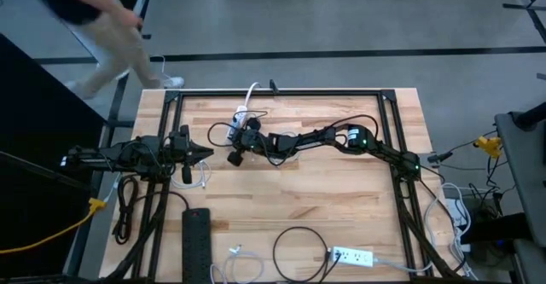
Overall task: Plug in charger cables
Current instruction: Insert the top white charger cable into the top white outlet extension
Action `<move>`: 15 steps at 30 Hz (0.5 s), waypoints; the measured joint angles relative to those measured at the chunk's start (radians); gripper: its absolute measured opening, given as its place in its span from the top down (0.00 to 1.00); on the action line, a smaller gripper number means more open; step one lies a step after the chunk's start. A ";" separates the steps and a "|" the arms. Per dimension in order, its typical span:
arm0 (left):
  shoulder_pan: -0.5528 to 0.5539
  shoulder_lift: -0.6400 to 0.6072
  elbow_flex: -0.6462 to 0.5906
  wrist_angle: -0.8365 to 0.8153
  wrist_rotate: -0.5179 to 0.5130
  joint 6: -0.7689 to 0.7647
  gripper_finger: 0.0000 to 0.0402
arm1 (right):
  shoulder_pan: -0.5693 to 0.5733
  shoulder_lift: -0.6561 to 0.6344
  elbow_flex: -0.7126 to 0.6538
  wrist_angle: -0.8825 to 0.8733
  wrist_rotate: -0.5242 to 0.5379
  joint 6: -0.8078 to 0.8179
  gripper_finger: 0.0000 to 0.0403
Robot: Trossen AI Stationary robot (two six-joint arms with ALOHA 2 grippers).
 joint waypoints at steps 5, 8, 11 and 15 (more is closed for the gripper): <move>0.000 0.000 0.000 0.000 0.000 -0.004 0.94 | 0.002 -0.023 0.000 -0.007 0.002 -0.029 0.96; 0.000 0.000 0.000 -0.001 0.000 -0.004 0.94 | 0.002 -0.030 0.009 -0.019 0.000 -0.030 0.96; 0.000 0.000 0.000 -0.001 0.000 -0.004 0.94 | 0.002 -0.030 0.015 -0.020 -0.001 -0.032 0.96; 0.000 0.000 0.000 -0.002 0.000 -0.004 0.94 | 0.002 -0.030 0.015 -0.017 -0.001 -0.032 0.96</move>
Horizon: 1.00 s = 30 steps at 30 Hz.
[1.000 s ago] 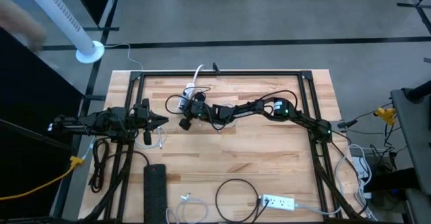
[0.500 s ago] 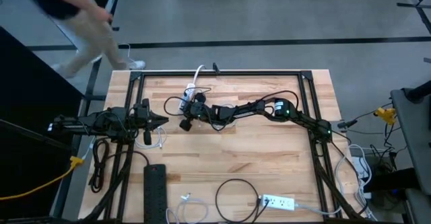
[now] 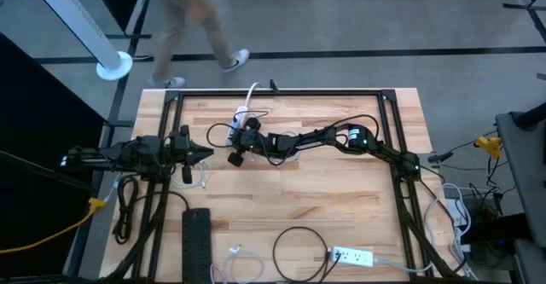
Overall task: Plug in charger cables
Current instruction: Insert the top white charger cable into the top white outlet extension
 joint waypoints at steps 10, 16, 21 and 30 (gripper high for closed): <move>0.000 0.000 0.000 -0.001 0.000 0.000 0.94 | -0.007 -0.021 0.005 -0.076 -0.004 0.020 0.96; 0.000 0.000 0.000 -0.001 0.000 0.000 0.94 | -0.010 -0.028 0.008 -0.143 -0.005 0.042 0.96; 0.000 0.000 0.000 0.000 0.000 0.000 0.94 | -0.009 -0.042 0.006 -0.167 -0.004 0.043 0.96; 0.000 0.000 0.000 -0.002 0.000 0.000 0.94 | -0.016 -0.085 0.003 -0.269 -0.008 0.090 0.96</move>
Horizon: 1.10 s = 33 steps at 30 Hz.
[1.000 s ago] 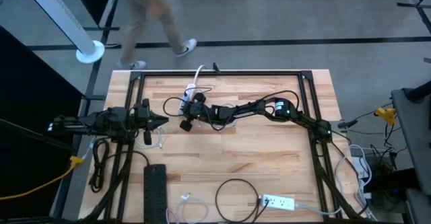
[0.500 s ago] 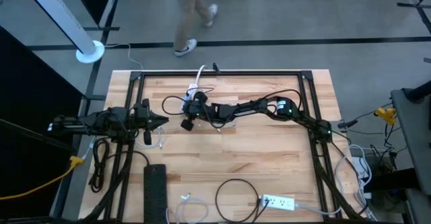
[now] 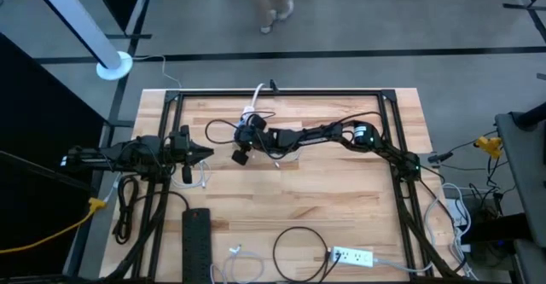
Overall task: Plug in charger cables
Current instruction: Insert the top white charger cable into the top white outlet extension
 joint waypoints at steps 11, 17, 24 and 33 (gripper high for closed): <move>0.000 0.000 -0.066 0.061 0.000 0.000 0.94 | -0.005 -0.030 -0.002 -0.035 0.000 0.040 0.96; 0.000 0.000 -0.143 0.149 0.000 -0.012 0.94 | -0.007 -0.032 -0.001 -0.047 0.003 0.051 0.96; 0.000 0.000 -0.151 0.148 0.000 -0.015 0.94 | -0.007 -0.018 0.000 -0.032 0.012 0.052 0.96; 0.000 0.002 -0.151 0.138 0.000 -0.015 0.94 | -0.007 -0.004 0.002 -0.015 0.011 0.012 0.96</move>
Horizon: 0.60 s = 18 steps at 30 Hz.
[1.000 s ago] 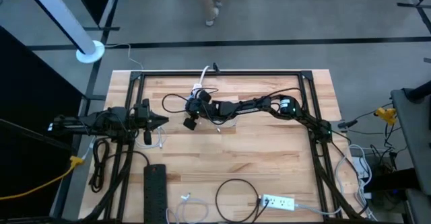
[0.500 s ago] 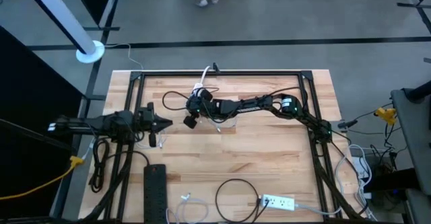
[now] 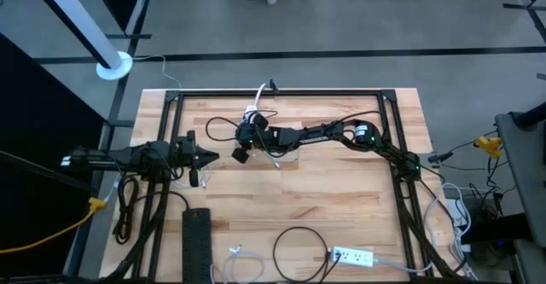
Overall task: Plug in charger cables
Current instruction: Insert the top white charger cable into the top white outlet extension
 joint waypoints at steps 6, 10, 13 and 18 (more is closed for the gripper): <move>0.000 0.000 0.000 -0.011 0.000 -0.003 0.94 | 0.000 0.000 0.000 -0.002 -0.005 -0.062 0.96; 0.000 -0.001 0.000 -0.010 0.000 -0.003 0.94 | 0.000 0.000 -0.016 0.021 -0.029 -0.083 0.96; 0.000 -0.001 0.000 -0.010 0.000 -0.004 0.94 | -0.002 0.000 -0.033 0.075 -0.051 -0.092 0.96; -0.013 -0.002 0.000 -0.013 0.007 -0.015 0.94 | -0.002 0.000 -0.040 0.101 -0.064 -0.110 0.96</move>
